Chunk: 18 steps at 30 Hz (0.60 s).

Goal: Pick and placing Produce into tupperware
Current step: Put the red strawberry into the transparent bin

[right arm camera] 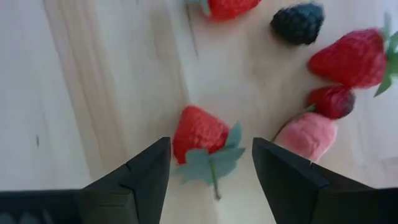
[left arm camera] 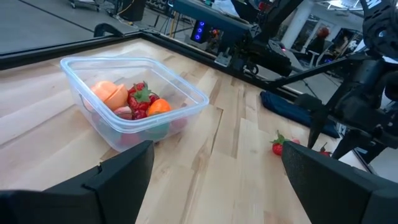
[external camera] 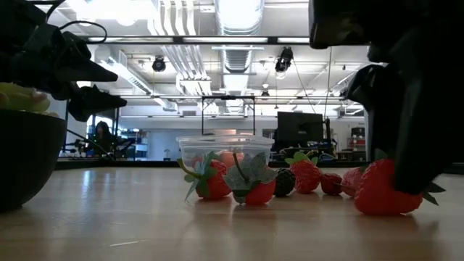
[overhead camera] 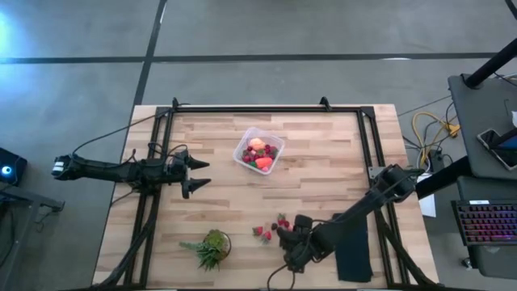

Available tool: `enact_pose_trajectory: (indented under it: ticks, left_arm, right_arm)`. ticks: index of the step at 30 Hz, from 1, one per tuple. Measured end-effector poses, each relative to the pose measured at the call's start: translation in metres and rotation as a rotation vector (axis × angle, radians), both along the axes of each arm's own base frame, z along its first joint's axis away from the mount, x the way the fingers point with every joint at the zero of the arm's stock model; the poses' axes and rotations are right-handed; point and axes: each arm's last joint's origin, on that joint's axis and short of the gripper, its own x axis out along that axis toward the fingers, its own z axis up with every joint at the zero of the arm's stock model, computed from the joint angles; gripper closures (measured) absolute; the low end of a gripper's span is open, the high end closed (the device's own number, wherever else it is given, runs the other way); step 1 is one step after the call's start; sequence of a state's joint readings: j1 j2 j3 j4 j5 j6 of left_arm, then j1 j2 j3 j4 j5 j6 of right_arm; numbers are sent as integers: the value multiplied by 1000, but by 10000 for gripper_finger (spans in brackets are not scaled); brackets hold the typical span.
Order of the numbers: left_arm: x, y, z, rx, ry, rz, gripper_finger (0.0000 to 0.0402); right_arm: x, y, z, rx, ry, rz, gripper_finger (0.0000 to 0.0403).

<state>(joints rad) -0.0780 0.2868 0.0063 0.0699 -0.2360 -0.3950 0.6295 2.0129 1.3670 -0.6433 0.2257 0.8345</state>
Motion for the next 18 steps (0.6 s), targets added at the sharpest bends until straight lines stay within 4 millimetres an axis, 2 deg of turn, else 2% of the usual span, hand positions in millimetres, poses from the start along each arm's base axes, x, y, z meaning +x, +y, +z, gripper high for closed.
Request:
enact_pose_trajectory:
  ticks: [11, 18]
  left_arm:
    - [0, 0, 0, 0, 0, 0, 63]
    - [0, 0, 0, 0, 0, 0, 63]
  right_arm:
    - [-2, -7, -14, -9, -11, -17, 183]
    - [-1, -10, -15, -9, -8, -23, 193]
